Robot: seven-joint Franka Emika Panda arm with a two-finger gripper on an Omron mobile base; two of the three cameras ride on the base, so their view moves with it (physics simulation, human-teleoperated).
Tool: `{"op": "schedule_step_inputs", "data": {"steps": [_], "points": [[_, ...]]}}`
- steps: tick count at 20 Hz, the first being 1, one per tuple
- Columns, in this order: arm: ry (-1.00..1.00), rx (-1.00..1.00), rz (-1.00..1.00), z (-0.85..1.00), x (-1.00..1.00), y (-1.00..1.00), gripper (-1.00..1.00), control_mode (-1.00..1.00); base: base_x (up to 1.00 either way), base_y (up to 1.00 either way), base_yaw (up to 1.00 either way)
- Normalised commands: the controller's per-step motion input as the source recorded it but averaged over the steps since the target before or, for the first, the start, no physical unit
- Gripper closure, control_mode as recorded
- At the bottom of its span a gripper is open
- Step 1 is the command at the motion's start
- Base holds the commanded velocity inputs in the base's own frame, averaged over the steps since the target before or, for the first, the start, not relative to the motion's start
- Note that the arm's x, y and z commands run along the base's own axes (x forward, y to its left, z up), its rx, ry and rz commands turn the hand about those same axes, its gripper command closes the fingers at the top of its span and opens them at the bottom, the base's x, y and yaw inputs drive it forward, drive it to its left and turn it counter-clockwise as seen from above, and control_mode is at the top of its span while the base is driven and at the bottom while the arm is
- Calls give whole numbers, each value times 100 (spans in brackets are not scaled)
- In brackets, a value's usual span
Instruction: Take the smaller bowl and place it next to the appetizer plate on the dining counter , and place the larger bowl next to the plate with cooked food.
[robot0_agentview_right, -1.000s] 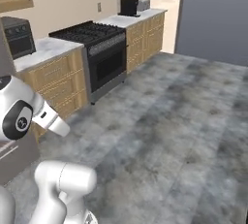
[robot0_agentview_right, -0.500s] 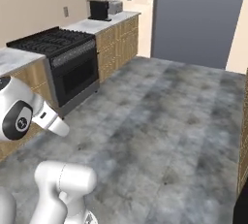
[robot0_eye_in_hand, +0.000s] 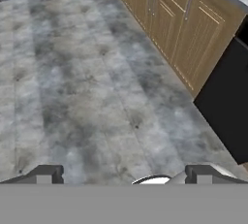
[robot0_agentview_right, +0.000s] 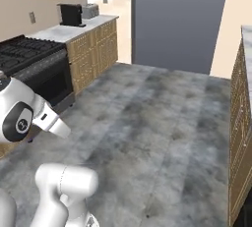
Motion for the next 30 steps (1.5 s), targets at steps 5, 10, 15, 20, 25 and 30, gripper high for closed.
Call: {"op": "schedule_step_inputs", "data": {"steps": [5, 10, 15, 20, 25, 30], "points": [[0, 0, 0, 0, 0, 0, -100, 100, 100, -2, -12], [0, 0, 0, 0, 0, 0, -100, 100, 100, 0, -1], [0, 0, 0, 0, 0, 0, -100, 100, 100, 0, -9], [0, 0, 0, 0, 0, 0, -100, 100, 100, 0, -3], [0, 0, 0, 0, 0, 0, -100, 100, 100, -6, 11], [0, 0, 0, 0, 0, 0, -100, 100, 100, 0, 32]]}}
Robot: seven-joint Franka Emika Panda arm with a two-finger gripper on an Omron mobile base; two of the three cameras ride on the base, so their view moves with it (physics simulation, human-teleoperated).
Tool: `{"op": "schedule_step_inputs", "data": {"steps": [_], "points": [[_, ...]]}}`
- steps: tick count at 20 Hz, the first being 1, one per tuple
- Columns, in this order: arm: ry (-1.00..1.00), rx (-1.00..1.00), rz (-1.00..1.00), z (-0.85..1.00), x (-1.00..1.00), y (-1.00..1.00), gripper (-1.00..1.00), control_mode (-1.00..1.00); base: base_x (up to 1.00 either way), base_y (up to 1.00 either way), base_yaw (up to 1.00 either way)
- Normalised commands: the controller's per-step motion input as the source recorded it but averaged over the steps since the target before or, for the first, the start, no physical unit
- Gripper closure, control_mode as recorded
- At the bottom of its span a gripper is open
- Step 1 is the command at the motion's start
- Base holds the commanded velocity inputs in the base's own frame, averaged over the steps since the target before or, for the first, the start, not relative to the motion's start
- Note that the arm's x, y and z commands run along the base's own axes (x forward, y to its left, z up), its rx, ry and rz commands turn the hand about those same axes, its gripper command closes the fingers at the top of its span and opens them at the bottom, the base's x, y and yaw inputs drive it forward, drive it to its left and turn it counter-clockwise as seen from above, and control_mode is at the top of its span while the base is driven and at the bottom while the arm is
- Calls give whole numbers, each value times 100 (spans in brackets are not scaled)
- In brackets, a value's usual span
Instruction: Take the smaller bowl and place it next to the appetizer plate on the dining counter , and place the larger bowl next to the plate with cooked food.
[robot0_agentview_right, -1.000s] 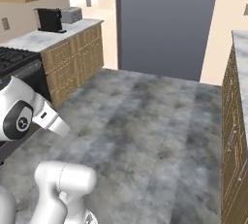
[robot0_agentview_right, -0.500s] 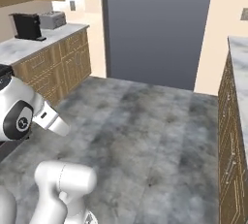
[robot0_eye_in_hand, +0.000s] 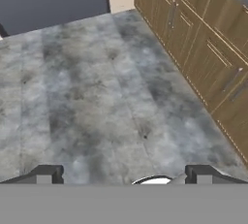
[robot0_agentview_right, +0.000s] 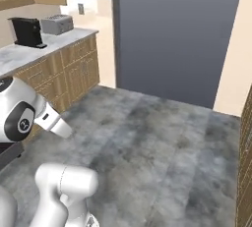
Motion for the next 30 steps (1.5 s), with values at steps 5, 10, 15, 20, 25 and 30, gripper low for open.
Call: {"op": "schedule_step_inputs", "data": {"steps": [5, 10, 15, 20, 25, 30], "points": [[0, 0, 0, 0, 0, 0, -100, 100, 100, -3, 46], [0, 0, 0, 0, 0, 0, -100, 100, 100, -17, 51], [0, 0, 0, 0, 0, 0, -100, 100, 100, -26, 50], [0, 0, 0, 0, 0, 0, -100, 100, 100, -34, 50], [0, 0, 0, 0, 0, 0, -100, 100, 100, -36, 49], [0, 0, 0, 0, 0, 0, -100, 100, 100, -39, 47]]}}
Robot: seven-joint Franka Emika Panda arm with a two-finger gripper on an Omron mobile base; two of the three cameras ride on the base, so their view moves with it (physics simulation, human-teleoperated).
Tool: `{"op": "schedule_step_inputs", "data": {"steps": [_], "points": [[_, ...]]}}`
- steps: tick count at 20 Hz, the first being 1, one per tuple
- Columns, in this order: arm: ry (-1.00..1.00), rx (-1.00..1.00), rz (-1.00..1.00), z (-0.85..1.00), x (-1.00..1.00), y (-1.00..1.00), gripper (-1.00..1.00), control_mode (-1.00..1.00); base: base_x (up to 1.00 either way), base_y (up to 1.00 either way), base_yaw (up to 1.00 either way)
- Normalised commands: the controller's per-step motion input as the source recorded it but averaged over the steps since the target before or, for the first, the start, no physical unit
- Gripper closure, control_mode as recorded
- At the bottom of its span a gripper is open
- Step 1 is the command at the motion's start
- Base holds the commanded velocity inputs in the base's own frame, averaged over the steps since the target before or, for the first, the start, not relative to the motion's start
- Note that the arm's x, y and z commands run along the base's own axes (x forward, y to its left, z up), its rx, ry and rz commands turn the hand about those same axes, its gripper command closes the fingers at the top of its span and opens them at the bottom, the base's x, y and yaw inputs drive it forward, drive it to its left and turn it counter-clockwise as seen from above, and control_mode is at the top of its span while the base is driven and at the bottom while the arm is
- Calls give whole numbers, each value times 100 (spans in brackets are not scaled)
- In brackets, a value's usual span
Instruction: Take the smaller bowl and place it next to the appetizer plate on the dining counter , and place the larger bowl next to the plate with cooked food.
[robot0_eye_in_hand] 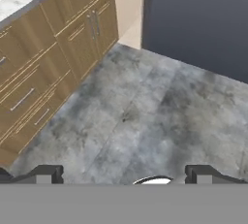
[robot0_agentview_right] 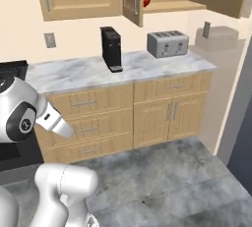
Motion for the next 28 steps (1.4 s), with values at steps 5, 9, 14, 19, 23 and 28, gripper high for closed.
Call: {"op": "schedule_step_inputs", "data": {"steps": [5, 9, 14, 19, 23, 28], "points": [[0, 0, 0, 0, 0, 0, -100, 100, 86, -53, 40], [0, 0, 0, 0, 0, 0, -100, 100, 62, -62, 34], [0, 0, 0, 0, 0, 0, -100, 100, 51, -61, 31], [0, 0, 0, 0, 0, 0, -100, 100, 50, -46, 29], [0, 0, 0, 0, 0, 0, -100, 100, 52, -42, 27], [0, 0, 0, 0, 0, 0, -100, 100, 45, -56, 29]]}}
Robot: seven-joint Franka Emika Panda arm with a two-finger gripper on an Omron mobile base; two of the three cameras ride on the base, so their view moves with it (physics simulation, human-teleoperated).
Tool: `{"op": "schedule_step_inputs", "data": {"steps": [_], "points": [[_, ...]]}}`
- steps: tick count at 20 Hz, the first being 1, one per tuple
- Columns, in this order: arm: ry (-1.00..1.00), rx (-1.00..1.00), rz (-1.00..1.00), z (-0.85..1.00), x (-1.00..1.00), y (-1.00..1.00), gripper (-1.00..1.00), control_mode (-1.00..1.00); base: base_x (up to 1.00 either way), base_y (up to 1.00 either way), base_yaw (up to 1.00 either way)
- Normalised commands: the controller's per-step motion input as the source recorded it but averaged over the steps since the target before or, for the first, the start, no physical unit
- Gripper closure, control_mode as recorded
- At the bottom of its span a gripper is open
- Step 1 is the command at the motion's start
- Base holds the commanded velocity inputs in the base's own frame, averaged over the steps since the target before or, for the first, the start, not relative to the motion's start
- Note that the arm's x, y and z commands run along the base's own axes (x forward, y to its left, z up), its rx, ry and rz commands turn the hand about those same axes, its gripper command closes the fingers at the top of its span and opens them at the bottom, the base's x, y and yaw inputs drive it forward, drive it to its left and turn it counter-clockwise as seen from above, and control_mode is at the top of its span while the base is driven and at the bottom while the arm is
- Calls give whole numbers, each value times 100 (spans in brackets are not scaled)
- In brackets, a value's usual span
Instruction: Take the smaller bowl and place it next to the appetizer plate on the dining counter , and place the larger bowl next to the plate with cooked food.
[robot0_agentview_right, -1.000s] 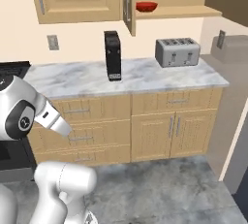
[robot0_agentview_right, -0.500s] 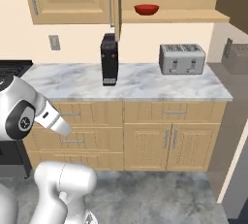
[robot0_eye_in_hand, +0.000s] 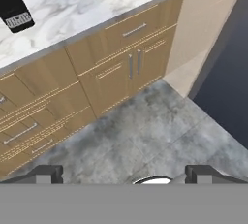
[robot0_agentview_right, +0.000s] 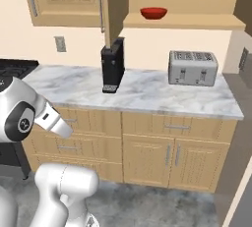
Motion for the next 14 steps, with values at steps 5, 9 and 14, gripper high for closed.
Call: {"op": "schedule_step_inputs", "data": {"steps": [5, 9, 14], "points": [[0, 0, 0, 0, 0, 0, -100, 100, 27, -72, 25], [0, 0, 0, 0, 0, 0, -100, 100, 12, -73, 21], [0, 0, 0, 0, 0, 0, -100, 100, 16, -64, 21]]}}
